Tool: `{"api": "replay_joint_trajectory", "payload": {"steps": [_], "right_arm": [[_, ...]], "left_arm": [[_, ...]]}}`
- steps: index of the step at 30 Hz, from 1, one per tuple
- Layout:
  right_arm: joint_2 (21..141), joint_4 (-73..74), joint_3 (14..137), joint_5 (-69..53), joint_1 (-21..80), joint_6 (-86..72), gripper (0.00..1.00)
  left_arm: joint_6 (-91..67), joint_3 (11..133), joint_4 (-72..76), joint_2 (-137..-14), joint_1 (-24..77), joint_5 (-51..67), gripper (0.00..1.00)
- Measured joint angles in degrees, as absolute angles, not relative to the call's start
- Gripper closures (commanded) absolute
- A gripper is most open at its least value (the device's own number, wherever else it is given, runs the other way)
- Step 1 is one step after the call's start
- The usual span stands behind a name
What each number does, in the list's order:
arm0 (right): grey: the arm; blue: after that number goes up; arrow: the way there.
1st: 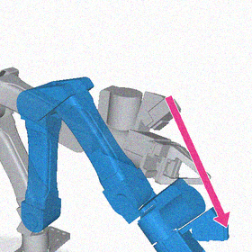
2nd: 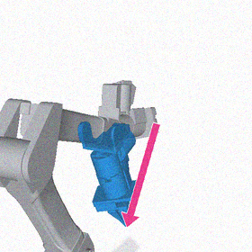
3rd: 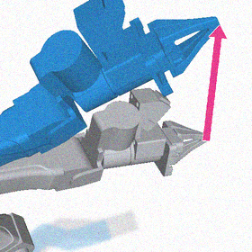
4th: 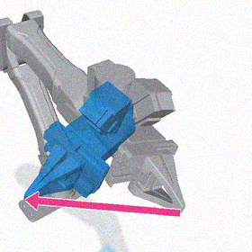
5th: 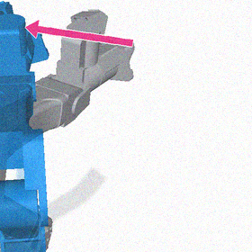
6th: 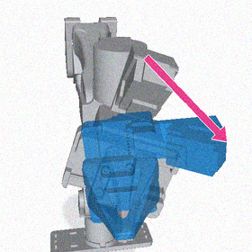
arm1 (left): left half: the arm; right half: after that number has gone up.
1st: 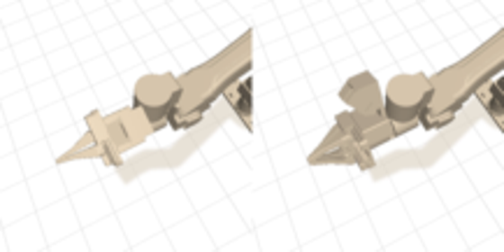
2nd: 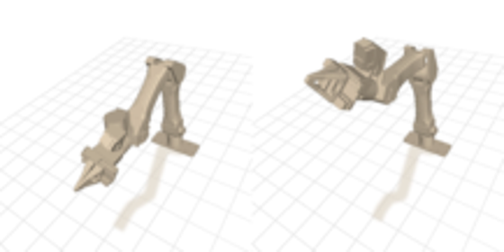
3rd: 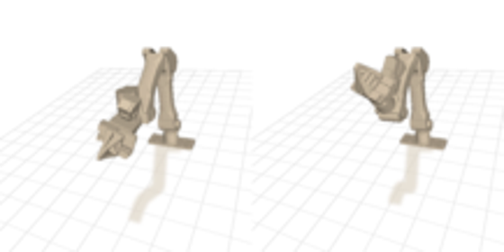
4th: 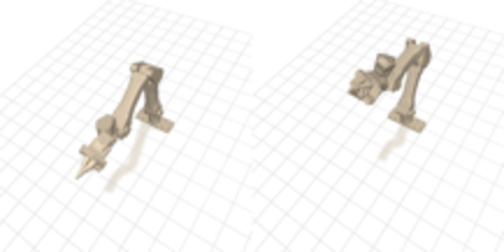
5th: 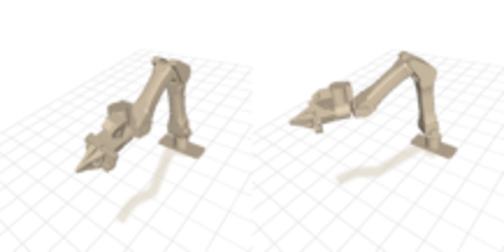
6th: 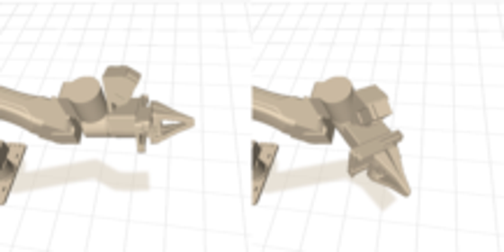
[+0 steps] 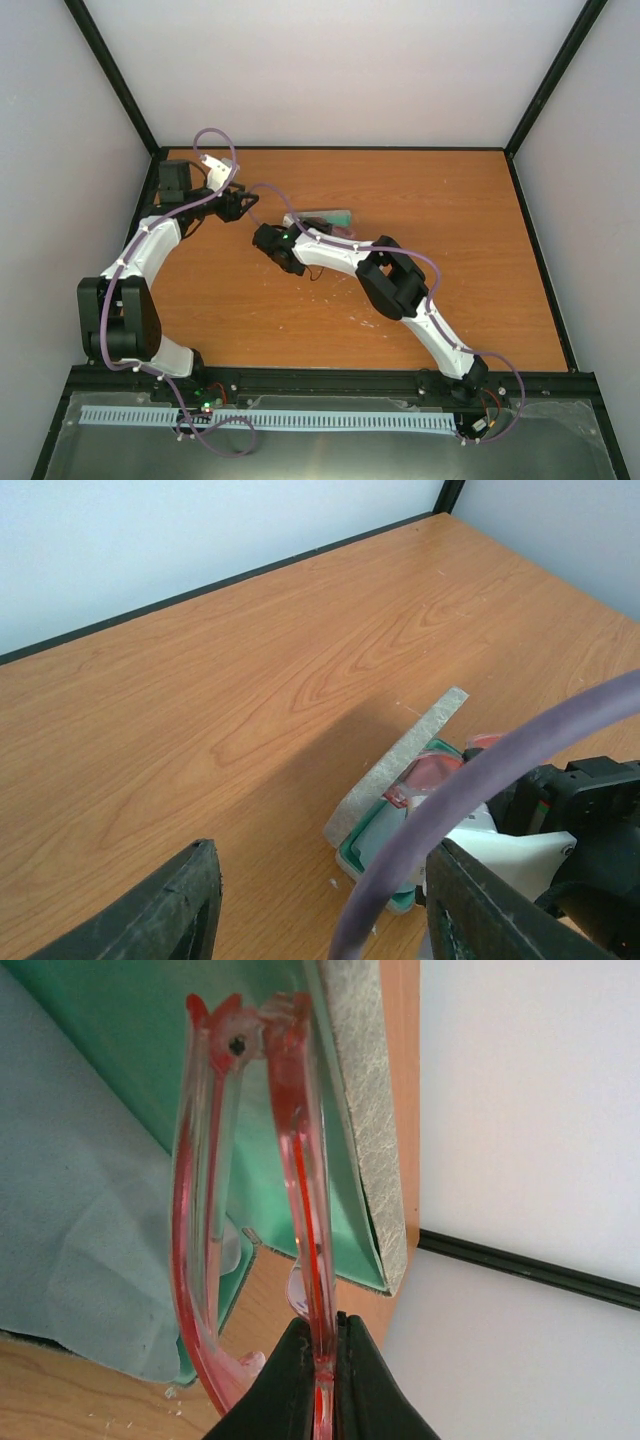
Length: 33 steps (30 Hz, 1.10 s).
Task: Organize the sunglasses
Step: Place the sunglasses in the sunglasses case.
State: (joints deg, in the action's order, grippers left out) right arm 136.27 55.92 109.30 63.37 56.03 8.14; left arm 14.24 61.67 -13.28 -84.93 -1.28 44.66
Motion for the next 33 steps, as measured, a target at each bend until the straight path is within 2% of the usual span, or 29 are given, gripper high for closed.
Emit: {"api": "replay_joint_trajectory", "payload": {"steps": [19, 31, 32, 33], "right_arm": [[136.25, 46.96, 106.04, 63.86, 57.52, 14.57, 0.96], [138.89, 46.81, 106.00, 59.16, 57.45, 12.19, 0.82], [138.91, 46.87, 106.00, 59.00, 57.45, 11.99, 0.79], [138.93, 46.92, 106.00, 58.89, 57.39, 11.81, 0.69]], "left_arm": [[12.93, 60.86, -11.99, -84.93, -1.28, 45.89, 0.43], [12.73, 60.45, -12.08, -84.93, -1.28, 45.82, 0.43], [12.73, 60.45, -12.05, -84.93, -1.28, 45.82, 0.43], [12.73, 60.45, -12.05, -84.93, -1.28, 45.82, 0.43]]}}
